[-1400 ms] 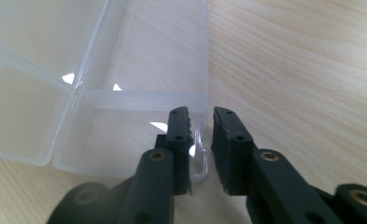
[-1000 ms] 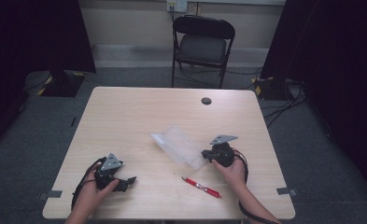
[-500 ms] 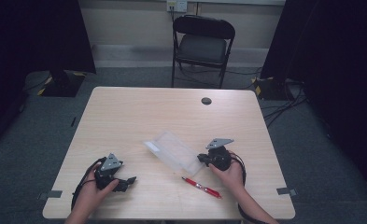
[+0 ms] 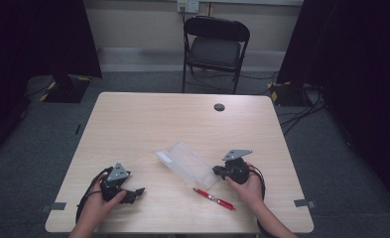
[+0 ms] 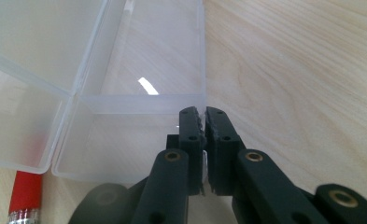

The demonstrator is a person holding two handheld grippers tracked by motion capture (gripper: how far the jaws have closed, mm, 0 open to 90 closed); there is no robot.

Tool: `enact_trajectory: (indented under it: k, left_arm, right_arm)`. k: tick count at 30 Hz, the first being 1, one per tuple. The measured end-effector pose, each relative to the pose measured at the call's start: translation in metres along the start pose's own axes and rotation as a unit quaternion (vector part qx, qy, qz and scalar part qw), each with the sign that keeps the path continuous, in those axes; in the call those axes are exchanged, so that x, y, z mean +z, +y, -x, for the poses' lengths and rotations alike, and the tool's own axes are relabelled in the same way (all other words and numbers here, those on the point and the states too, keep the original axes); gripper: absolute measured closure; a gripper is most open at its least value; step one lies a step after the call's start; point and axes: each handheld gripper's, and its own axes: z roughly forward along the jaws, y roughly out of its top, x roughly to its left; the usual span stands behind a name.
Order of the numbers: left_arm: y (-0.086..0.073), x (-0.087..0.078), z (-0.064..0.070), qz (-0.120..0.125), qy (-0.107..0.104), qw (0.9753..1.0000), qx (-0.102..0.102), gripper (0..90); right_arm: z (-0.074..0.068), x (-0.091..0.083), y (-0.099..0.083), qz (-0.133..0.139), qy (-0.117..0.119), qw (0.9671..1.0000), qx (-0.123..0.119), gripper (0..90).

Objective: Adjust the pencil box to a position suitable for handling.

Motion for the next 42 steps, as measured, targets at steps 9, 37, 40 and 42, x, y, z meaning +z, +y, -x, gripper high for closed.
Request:
enact_trajectory:
  k: [9, 37, 40, 42]
  left_arm:
    - [0.0, 0.0, 0.0, 0.0, 0.0, 1.0, 0.0, 14.5]
    - [0.0, 0.0, 0.0, 0.0, -0.001, 1.0, -0.001, 14.4]
    - [0.0, 0.0, 0.0, 0.0, 0.0, 1.0, 0.0, 14.4]
    - [0.0, 0.0, 0.0, -0.001, 0.0, 1.0, 0.0, 14.4]
  right_arm:
    - [0.003, -0.007, -0.001, 0.017, -0.004, 0.9997, 0.016, 77.6]
    - [-0.023, -0.048, -0.028, 0.036, 0.029, 0.9989, 0.002, 39.1]
    - [-0.025, -0.049, -0.031, 0.034, 0.028, 0.999, 0.001, 37.8]
    - [-0.025, -0.051, -0.033, 0.035, 0.029, 0.999, 0.001, 37.4]
